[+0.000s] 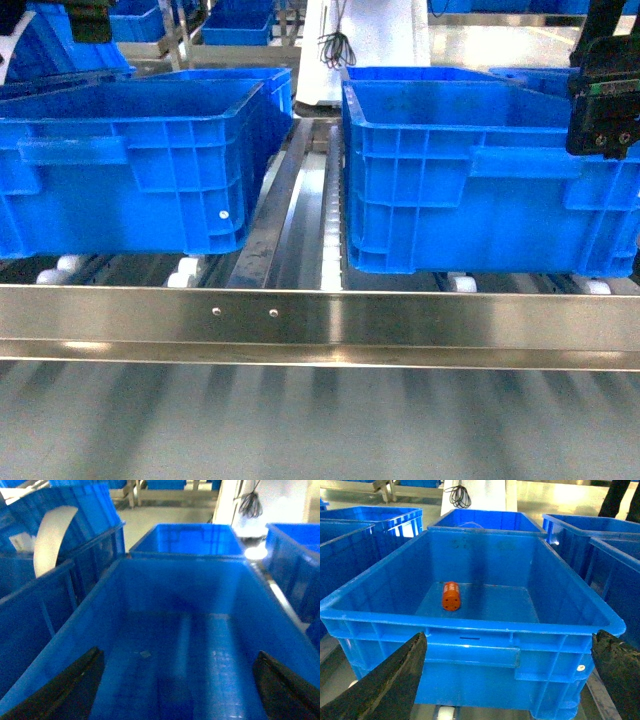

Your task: Sort blue parts and orange caps into right shelf containers

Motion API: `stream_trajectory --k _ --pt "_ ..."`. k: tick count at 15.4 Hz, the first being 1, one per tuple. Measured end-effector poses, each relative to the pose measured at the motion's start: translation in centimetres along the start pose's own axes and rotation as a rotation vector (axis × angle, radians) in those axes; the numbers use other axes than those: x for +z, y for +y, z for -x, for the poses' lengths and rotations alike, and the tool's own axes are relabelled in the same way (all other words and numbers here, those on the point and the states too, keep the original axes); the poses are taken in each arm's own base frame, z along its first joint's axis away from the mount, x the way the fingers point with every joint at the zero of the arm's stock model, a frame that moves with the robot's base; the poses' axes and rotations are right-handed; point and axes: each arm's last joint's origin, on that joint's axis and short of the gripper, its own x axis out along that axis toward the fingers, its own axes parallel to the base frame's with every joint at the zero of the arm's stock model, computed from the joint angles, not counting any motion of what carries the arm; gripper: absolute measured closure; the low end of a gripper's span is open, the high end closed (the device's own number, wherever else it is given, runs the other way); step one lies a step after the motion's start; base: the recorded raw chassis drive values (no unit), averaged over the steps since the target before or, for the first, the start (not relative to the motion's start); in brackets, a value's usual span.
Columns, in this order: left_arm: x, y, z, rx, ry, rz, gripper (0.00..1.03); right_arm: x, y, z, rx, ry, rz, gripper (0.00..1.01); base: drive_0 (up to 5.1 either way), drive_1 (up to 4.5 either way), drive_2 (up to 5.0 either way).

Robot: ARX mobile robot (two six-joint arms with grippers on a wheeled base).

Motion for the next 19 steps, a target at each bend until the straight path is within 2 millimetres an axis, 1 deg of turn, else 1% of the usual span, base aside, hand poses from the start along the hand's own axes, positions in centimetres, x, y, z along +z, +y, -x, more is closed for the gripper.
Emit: stream_trajectory --k 1,2,3,4,5,6,7,8,9,10,11,12,13,14,15,16,17,19 --pt "1.1 0.1 2.3 -0.012 -0.048 0.015 0.05 -0.1 0.0 0.0 0.005 -0.004 -0.009 0.03 0.0 0.00 0.0" --pt "2.6 0.2 5.1 -0.030 -0.124 0.044 0.04 -0.1 0.0 0.0 0.005 -0.001 -0.008 0.03 0.0 0.00 0.0" --pt "4.2 0.5 9.3 -0.042 -0.217 0.068 0.05 -0.2 0.0 0.0 0.011 -0.002 -0.016 0.03 0.0 0.00 0.0" --pt "3.9 0.7 12.0 -0.054 -0.235 0.077 0.06 -0.3 -0.1 0.3 -0.002 -0.055 -0.033 0.08 0.0 0.00 0.0" --pt "3.1 1.0 12.9 -0.100 -0.229 0.070 0.14 -0.6 -0.5 1.0 -0.008 -0.087 -0.042 0.17 0.0 0.00 0.0" --pt "0.8 1.4 13.5 -0.135 -0.196 0.061 0.27 -1.5 -1.1 2.7 -0.014 -0.081 -0.046 0.30 0.0 0.00 0.0" --pt "-3.0 2.1 14.1 -0.140 -0.102 0.052 0.39 -2.2 -1.7 4.3 -0.022 -0.070 -0.047 0.42 0.0 0.00 0.0" --pt "-5.3 2.4 15.4 -0.132 -0.067 0.051 0.52 -2.5 -2.2 5.7 -0.031 -0.074 -0.048 0.55 0.0 0.00 0.0" --pt "-5.6 2.6 17.0 -0.133 -0.111 0.055 0.65 -2.7 -2.5 7.0 -0.022 -0.080 -0.048 0.68 0.0 0.00 0.0" --pt "-5.4 2.7 18.7 -0.142 -0.171 0.058 0.79 -3.1 -2.7 8.2 -0.016 -0.079 -0.048 0.81 0.0 0.00 0.0" --pt "-6.4 2.8 19.6 -0.143 -0.167 0.058 0.92 -3.5 -3.0 9.3 -0.018 -0.071 -0.048 0.96 0.0 0.00 0.0" --pt "-8.2 2.8 20.4 -0.144 -0.119 0.058 1.01 -3.8 -3.3 10.2 -0.024 -0.069 -0.051 0.99 0.0 0.00 0.0" --pt "-9.6 3.0 21.3 -0.141 -0.090 0.056 1.01 -4.1 -3.4 11.2 -0.025 -0.078 -0.053 0.99 0.0 0.00 0.0" --pt "-9.8 3.1 22.3 -0.142 -0.113 0.057 1.01 -4.8 -4.3 12.0 -0.016 -0.086 -0.053 0.99 0.0 0.00 0.0" --pt "-9.9 3.2 23.1 -0.141 -0.136 0.059 1.01 -5.6 -4.5 12.8 -0.031 -0.041 -0.057 0.99 0.0 0.00 0.0" --pt "-10.5 3.3 23.8 -0.142 -0.130 0.059 1.01 -5.7 -4.4 13.6 -0.023 -0.046 -0.056 0.99 0.0 0.00 0.0" --pt "-11.4 3.3 24.5 -0.142 -0.110 0.058 1.01 -5.2 -4.4 14.2 -0.022 -0.073 -0.056 0.99 0.0 0.00 0.0" --pt "-12.0 3.5 25.7 -0.142 -0.120 0.058 1.01 -5.5 -4.4 15.4 -0.022 -0.061 -0.056 0.99 0.0 0.00 0.0"
